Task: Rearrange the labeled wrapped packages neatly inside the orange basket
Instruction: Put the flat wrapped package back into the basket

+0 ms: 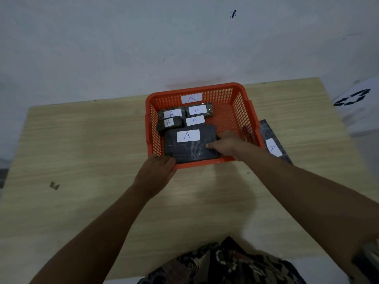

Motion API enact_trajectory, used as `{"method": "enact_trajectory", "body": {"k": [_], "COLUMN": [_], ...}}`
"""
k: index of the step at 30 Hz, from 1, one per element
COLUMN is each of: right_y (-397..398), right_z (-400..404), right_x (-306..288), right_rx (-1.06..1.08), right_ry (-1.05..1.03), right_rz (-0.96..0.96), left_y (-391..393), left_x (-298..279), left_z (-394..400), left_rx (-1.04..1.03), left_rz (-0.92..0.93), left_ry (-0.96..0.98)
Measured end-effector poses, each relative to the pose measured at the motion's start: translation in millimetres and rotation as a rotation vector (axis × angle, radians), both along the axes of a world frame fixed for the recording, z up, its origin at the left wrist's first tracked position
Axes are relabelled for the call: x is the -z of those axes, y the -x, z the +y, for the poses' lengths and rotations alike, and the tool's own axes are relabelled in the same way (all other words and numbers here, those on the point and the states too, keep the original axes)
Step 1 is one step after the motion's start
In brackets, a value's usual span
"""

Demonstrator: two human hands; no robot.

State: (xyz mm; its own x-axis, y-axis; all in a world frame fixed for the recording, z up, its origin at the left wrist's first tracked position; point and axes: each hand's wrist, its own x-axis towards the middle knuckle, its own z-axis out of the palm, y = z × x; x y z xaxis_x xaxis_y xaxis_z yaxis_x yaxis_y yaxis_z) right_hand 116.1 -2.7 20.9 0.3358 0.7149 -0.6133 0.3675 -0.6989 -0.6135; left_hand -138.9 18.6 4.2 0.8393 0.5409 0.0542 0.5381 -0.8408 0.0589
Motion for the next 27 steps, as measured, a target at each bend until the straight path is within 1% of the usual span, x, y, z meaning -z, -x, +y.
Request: {"method": "enact_trajectory", "body": {"k": [6,11,14,16,18,21,24,26,27], "right_y": [12.5,15.5,16.6,15.5,9.8,-4.7,-28.2,-46.7,-56.5], "right_z": [7.7,9.8,7.0,1.6,-9.3,-34.2,-68.5,-94.4,-106.9], "right_x": [11.1,16.8,16.4,12.0,3.9,-8.5,-17.5,-19.0,-17.2], "right_rx": [-0.011,-0.049,-0.064,-0.096,-0.096,0.021,0.127,0.175,0.202], "right_ry": [0.010,0.024,-0.010,-0.078,-0.217,-0.459,-0.658,-0.712,-0.707], "right_rz": [0.018,-0.051,-0.071,-0.109,-0.205,-0.343,-0.476,-0.569,-0.606], "left_y": [0.7,-0.1,-1.4,-4.1,-13.8,-41.3,-75.2,-95.8,-104.3], "left_x": [2.0,1.2,-1.6,-3.7,-7.3,-11.9,-11.2,-7.5,-5.3], "left_z": [-0.1,-1.1,-1.8,-3.4,-6.5,-13.2,-21.7,-28.2,-31.9], "left_rx": [-0.005,-0.013,-0.019,-0.035,-0.034,0.009,0.039,0.049,0.042], "left_rz": [-0.009,0.009,0.032,0.001,-0.040,-0.085,-0.134,-0.149,-0.161], "left_ry": [0.009,0.022,0.044,0.065,0.081,0.098,0.137,0.153,0.164]}}
